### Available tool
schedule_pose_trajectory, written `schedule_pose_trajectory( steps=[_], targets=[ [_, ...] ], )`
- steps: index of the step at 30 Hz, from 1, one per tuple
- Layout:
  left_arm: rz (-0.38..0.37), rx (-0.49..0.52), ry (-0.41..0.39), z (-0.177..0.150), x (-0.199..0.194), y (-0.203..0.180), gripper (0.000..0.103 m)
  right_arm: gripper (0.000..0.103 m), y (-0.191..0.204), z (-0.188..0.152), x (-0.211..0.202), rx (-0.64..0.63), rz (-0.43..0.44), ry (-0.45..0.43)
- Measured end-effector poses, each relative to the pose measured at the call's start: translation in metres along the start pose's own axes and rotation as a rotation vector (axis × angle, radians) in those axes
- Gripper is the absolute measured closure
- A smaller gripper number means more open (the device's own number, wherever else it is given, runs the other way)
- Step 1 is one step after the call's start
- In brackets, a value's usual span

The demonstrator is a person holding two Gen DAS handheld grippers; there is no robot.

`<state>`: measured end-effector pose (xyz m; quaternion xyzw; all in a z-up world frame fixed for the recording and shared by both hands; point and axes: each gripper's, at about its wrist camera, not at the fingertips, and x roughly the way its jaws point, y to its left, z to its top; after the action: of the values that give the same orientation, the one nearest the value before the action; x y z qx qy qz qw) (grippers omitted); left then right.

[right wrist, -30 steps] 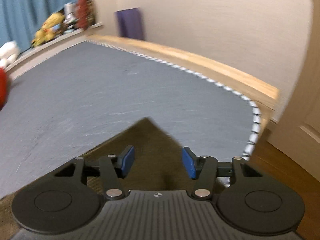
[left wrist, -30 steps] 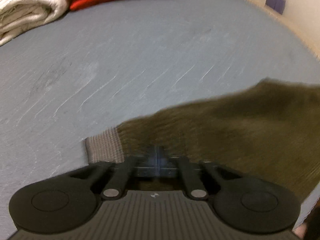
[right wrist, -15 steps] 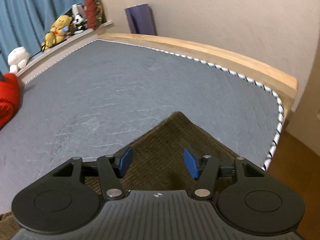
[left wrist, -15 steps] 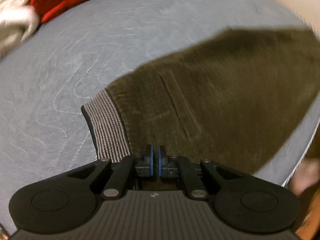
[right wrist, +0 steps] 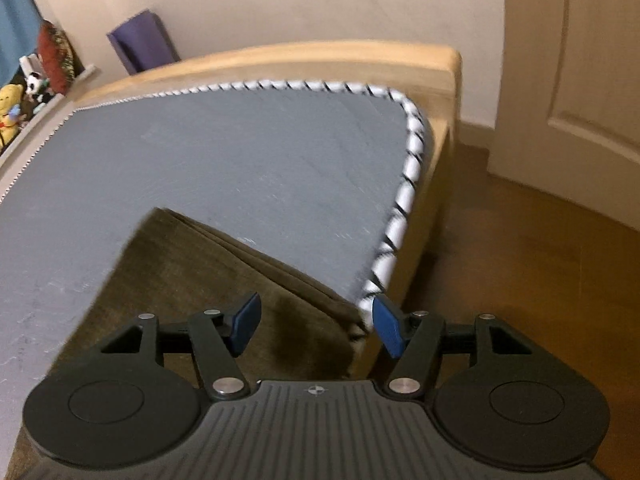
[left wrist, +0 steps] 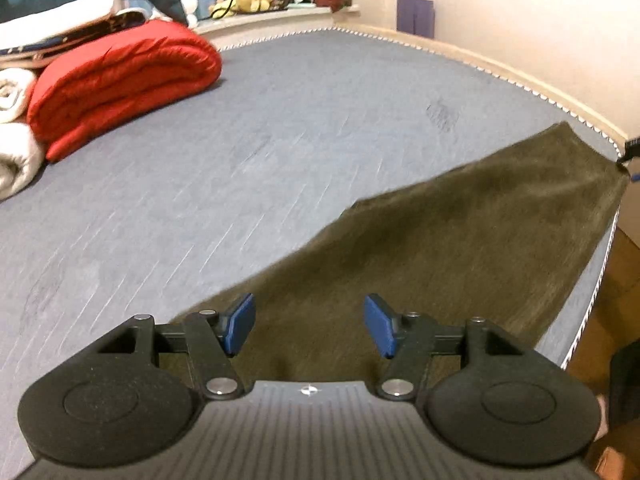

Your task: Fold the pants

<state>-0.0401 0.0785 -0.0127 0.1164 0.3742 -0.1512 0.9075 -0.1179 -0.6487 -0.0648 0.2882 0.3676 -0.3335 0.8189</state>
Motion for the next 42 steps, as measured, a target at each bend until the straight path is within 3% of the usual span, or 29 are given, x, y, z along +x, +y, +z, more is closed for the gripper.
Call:
schedule_pose_trajectory(
  steps=[4, 8, 11, 13, 16, 20, 24, 32, 37, 42],
  targets=[
    [-0.026, 0.009, -0.006, 0.015, 0.018, -0.012, 0.037, 0.039, -0.012, -0.003, 0.014, 0.013, 0.025, 0.045],
    [-0.032, 0.028, -0.004, 0.024, 0.030, -0.024, 0.036, 0.041, -0.020, -0.004, 0.023, 0.104, 0.158, 0.099],
    [-0.041, 0.033, -0.005, 0.031, 0.040, -0.032, 0.036, 0.052, -0.018, -0.007, 0.029, 0.128, 0.178, 0.125],
    [-0.043, 0.036, -0.009, 0.032, 0.042, -0.034, 0.036, 0.067, -0.020, -0.007, 0.029, 0.146, 0.173, 0.118],
    [-0.045, 0.040, -0.015, 0.034, 0.042, -0.035, 0.036, 0.075, -0.026, -0.007, 0.025, 0.238, 0.200, 0.114],
    [-0.040, 0.041, -0.010, 0.033, 0.043, -0.036, 0.036, 0.078, -0.005, -0.003, 0.000, 0.210, 0.181, 0.041],
    [-0.032, 0.038, -0.001, 0.030, 0.043, -0.034, 0.036, 0.081, 0.043, -0.002, -0.048, 0.042, 0.145, -0.083],
    [-0.023, 0.030, 0.002, 0.026, 0.041, -0.028, 0.036, 0.082, 0.140, -0.031, -0.137, -0.293, 0.195, -0.280],
    [-0.017, 0.025, 0.002, 0.026, 0.040, -0.025, 0.036, 0.083, 0.218, -0.093, -0.190, -0.571, 0.312, -0.368],
    [0.001, -0.005, -0.004, 0.026, 0.036, -0.016, 0.036, 0.083, 0.291, -0.199, -0.236, -0.883, 0.496, -0.401]
  ],
)
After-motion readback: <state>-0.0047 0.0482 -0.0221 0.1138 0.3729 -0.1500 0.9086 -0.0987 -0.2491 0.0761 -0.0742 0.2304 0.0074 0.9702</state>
